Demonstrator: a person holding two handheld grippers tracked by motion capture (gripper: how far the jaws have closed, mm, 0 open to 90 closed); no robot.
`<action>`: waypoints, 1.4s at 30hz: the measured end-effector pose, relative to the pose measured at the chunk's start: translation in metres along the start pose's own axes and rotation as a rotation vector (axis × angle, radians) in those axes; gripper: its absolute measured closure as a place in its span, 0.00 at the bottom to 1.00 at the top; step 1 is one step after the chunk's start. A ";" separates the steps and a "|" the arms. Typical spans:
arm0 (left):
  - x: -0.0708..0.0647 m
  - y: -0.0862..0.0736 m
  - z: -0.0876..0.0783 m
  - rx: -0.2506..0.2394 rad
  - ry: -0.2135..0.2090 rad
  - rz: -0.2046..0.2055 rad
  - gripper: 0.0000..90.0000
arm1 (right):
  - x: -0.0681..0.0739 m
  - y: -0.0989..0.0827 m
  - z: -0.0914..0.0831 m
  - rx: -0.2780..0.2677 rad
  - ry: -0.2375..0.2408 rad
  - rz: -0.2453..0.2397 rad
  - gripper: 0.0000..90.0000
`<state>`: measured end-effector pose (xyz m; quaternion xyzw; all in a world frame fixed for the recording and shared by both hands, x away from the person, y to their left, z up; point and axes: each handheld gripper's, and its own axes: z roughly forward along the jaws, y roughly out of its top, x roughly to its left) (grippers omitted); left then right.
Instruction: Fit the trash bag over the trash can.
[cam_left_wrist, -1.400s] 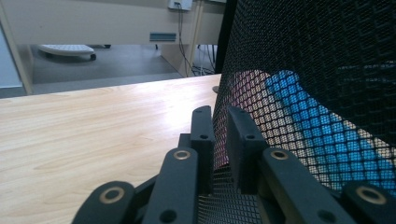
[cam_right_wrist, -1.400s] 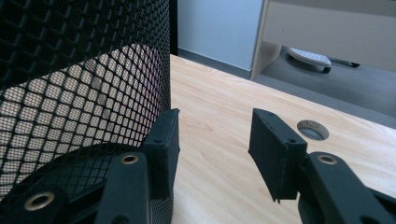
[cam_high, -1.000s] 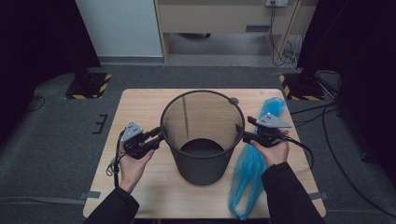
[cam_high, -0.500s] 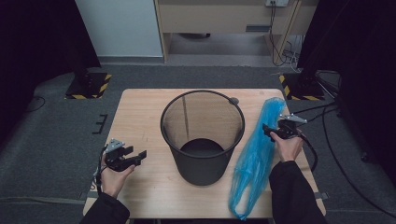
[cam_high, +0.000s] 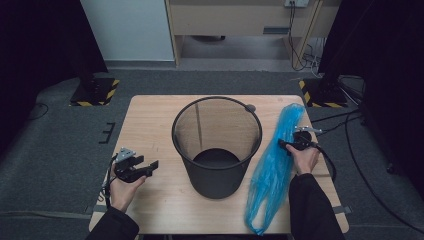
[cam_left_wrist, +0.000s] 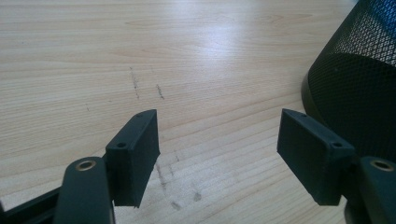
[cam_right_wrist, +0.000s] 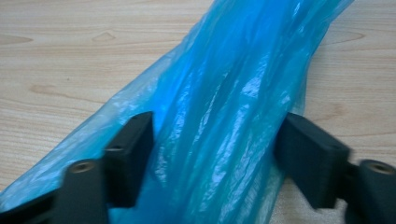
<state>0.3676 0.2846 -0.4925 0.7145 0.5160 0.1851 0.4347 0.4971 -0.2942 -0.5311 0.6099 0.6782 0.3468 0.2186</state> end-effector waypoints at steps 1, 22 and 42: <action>0.000 0.000 0.000 -0.001 0.001 0.000 0.32 | 0.000 0.000 0.000 0.002 0.009 -0.002 0.41; -0.003 0.003 -0.003 -0.025 -0.001 0.018 0.32 | 0.035 0.053 -0.093 -0.495 0.407 -0.180 0.96; -0.010 0.006 0.001 -0.044 -0.002 0.020 0.32 | 0.130 0.097 -0.214 -0.710 0.832 -0.526 0.96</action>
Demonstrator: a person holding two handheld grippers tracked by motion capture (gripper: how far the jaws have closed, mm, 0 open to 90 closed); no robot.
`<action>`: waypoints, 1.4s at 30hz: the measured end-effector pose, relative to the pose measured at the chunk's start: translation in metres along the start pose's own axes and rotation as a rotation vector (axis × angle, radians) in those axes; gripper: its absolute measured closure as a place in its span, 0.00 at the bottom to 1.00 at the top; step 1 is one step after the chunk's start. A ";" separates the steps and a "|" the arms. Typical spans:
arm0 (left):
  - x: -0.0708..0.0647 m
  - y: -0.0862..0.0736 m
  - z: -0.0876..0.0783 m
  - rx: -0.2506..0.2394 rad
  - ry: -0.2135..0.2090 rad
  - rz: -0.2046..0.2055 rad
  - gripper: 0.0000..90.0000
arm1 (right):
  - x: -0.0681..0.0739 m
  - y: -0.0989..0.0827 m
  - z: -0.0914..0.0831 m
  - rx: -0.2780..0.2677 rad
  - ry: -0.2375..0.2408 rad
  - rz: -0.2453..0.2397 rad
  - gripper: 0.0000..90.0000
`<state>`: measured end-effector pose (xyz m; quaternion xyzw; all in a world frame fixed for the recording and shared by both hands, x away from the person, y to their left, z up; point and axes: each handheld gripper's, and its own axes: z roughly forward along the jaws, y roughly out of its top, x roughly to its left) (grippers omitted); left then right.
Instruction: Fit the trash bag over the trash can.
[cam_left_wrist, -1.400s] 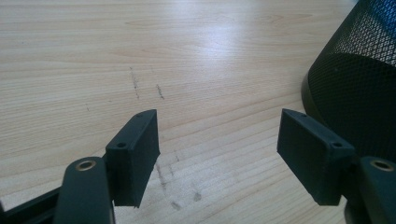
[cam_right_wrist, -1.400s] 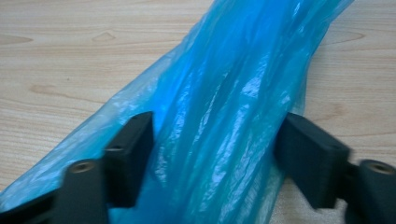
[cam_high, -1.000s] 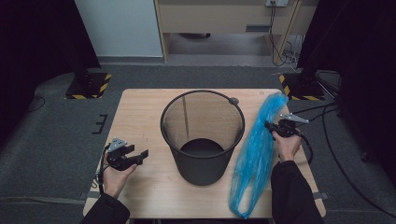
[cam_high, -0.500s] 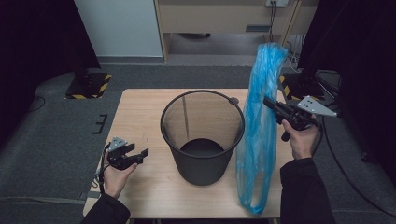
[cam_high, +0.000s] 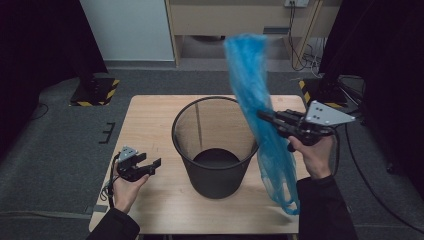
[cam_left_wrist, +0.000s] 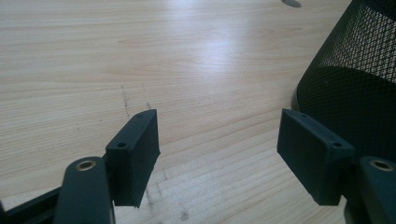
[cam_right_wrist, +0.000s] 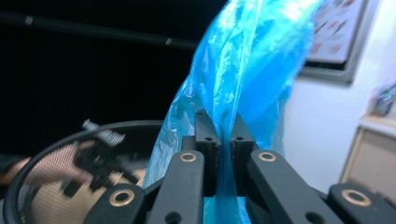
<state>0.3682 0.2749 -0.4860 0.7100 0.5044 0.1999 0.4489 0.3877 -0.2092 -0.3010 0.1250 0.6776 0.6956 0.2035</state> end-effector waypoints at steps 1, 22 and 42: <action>0.000 0.000 0.000 0.001 0.001 0.001 0.32 | 0.003 -0.002 0.006 0.024 0.011 0.000 0.96; -0.001 0.001 -0.003 -0.019 -0.002 0.001 0.32 | 0.015 -0.018 0.034 0.221 0.088 0.120 0.56; -0.010 0.002 0.014 -0.007 -0.042 0.041 0.30 | 0.015 0.063 0.098 0.055 -0.148 0.246 0.26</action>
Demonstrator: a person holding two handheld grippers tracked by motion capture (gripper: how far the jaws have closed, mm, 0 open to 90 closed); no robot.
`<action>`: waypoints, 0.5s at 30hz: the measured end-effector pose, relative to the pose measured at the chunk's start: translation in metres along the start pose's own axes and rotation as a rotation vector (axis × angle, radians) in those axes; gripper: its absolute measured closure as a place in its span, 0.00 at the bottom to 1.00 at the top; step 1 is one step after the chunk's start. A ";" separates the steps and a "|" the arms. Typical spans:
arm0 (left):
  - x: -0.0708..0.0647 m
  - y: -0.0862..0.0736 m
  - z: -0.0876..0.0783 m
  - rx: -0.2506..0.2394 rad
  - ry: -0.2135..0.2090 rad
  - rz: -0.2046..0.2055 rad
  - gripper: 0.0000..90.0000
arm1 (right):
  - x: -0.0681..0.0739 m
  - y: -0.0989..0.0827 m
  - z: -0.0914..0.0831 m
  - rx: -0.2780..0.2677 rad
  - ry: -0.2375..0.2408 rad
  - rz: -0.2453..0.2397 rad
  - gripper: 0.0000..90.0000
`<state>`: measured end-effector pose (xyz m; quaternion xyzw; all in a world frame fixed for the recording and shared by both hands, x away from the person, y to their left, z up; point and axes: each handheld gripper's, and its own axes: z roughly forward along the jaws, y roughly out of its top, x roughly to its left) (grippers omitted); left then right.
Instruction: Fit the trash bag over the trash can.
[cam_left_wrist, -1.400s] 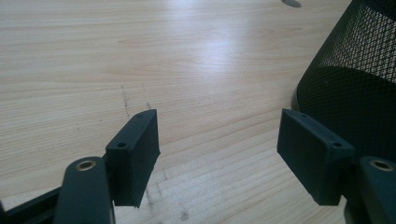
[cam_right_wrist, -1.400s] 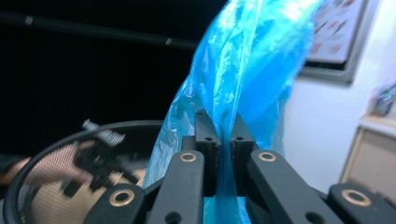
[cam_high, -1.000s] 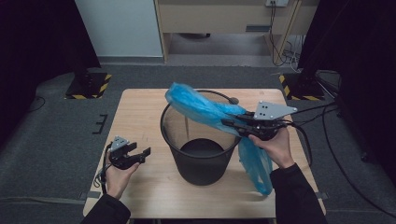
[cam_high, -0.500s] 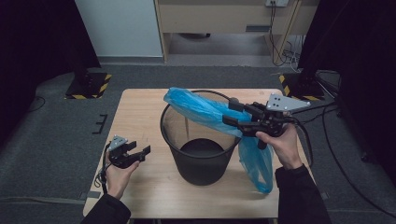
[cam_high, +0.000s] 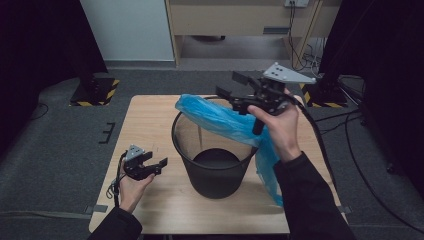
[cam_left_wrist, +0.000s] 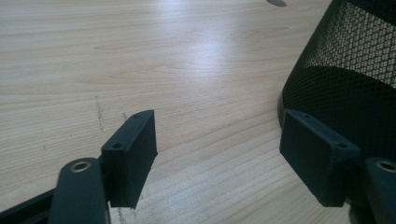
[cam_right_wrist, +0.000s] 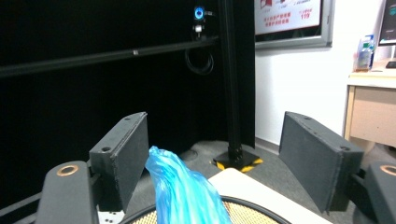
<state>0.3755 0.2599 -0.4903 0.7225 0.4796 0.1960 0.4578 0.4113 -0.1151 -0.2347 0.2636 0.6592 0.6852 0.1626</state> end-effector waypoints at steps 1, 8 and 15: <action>0.000 0.000 0.000 0.004 0.005 0.007 0.31 | 0.003 -0.001 0.008 0.019 -0.002 -0.008 0.26; 0.000 -0.001 0.001 0.015 0.008 0.016 0.31 | 0.005 -0.039 0.062 0.260 -0.061 -0.054 0.29; 0.001 -0.002 0.000 0.020 0.013 0.025 0.30 | -0.002 -0.084 0.079 0.511 -0.059 -0.074 0.31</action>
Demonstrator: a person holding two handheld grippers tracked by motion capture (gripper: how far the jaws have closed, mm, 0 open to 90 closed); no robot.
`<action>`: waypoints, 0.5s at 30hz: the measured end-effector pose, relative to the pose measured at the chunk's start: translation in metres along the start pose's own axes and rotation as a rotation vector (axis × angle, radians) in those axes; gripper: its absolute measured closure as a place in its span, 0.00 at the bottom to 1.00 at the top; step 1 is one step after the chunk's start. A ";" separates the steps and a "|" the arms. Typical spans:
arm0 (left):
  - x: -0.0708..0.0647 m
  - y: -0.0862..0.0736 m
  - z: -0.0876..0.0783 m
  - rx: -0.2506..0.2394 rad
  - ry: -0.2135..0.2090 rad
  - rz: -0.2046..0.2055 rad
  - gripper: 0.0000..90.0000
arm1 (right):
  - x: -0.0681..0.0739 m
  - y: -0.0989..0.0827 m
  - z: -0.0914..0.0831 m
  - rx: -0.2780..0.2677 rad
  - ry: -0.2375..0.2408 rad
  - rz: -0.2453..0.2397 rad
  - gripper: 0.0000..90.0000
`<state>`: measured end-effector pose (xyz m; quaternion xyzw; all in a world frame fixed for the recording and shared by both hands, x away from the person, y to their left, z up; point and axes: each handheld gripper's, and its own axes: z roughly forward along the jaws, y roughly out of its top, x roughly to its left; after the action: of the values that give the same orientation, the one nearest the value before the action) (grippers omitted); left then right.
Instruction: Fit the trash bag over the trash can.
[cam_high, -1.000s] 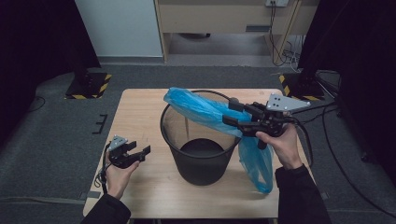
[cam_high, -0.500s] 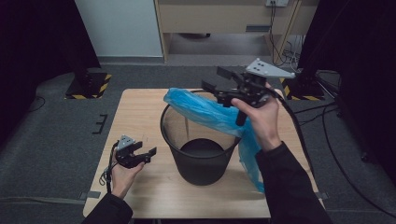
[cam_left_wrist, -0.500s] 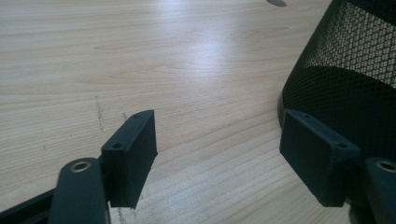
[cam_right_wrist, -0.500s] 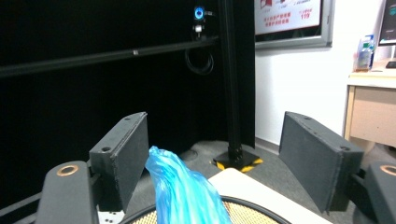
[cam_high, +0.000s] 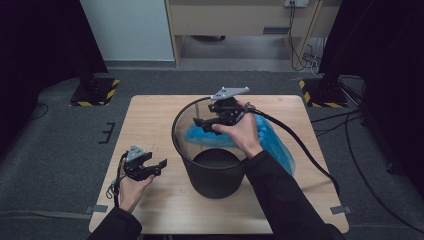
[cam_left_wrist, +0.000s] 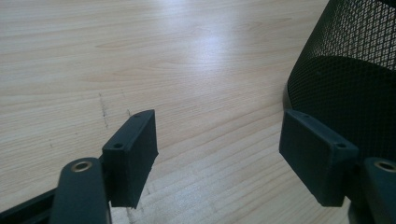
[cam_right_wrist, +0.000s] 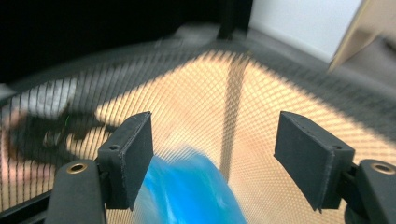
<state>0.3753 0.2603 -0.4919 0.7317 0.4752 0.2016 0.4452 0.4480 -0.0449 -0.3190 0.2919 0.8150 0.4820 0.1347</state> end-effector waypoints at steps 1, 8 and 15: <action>0.000 0.000 0.000 -0.003 0.000 0.000 0.29 | -0.001 -0.002 0.002 0.037 0.023 0.003 0.30; -0.003 0.001 0.001 0.002 -0.026 -0.005 0.27 | -0.001 -0.004 0.004 0.068 0.037 0.040 0.28; -0.004 0.002 0.000 -0.003 -0.039 -0.034 0.23 | 0.004 0.022 -0.038 -0.280 0.022 0.039 0.26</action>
<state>0.3743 0.2560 -0.4895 0.7265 0.4786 0.1804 0.4589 0.4337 -0.0614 -0.2811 0.2807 0.7353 0.5969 0.1559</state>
